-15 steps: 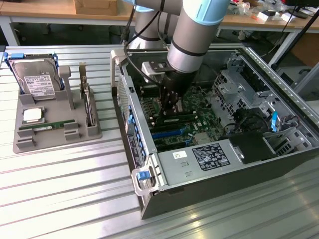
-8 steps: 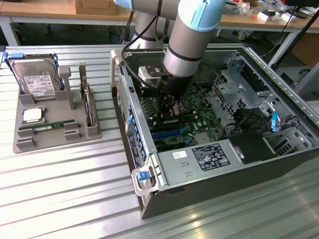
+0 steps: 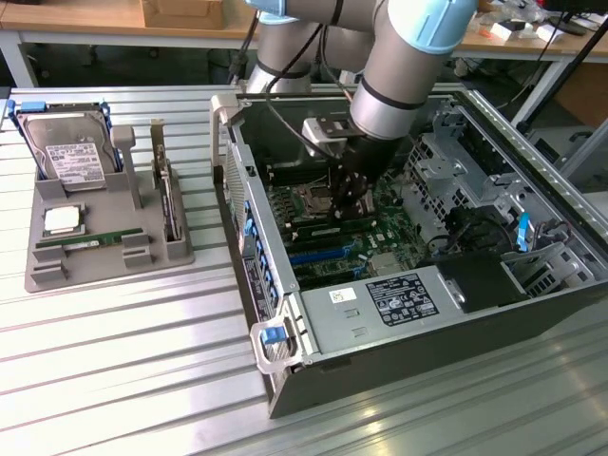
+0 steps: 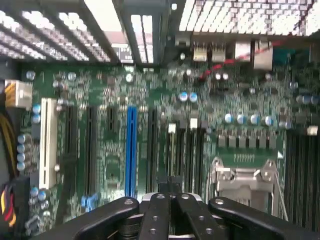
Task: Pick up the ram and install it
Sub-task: 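Press down the ram until it locks into place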
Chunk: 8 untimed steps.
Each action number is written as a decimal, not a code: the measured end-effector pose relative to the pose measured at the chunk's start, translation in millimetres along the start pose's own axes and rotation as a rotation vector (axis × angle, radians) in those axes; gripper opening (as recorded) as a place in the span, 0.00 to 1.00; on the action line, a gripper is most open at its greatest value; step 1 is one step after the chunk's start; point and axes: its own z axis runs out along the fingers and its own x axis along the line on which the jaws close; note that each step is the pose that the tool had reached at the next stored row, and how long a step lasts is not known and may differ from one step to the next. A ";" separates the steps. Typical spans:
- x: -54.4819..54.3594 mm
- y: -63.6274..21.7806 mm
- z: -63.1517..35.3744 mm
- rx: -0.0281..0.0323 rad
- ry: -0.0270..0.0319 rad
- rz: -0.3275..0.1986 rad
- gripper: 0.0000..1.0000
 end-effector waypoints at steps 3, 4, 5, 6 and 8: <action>1.3 -43.1 -3.1 -0.0127 -0.0014 0.000 0.10; 1.4 -47.6 -3.4 -0.0140 -0.0015 0.000 0.10; 1.7 -55.1 -4.0 -0.0161 -0.0017 0.000 0.10; 1.9 -63.7 -4.6 -0.0186 -0.0021 0.000 0.10; 2.7 -88.4 -6.3 -0.0250 -0.0024 0.000 0.10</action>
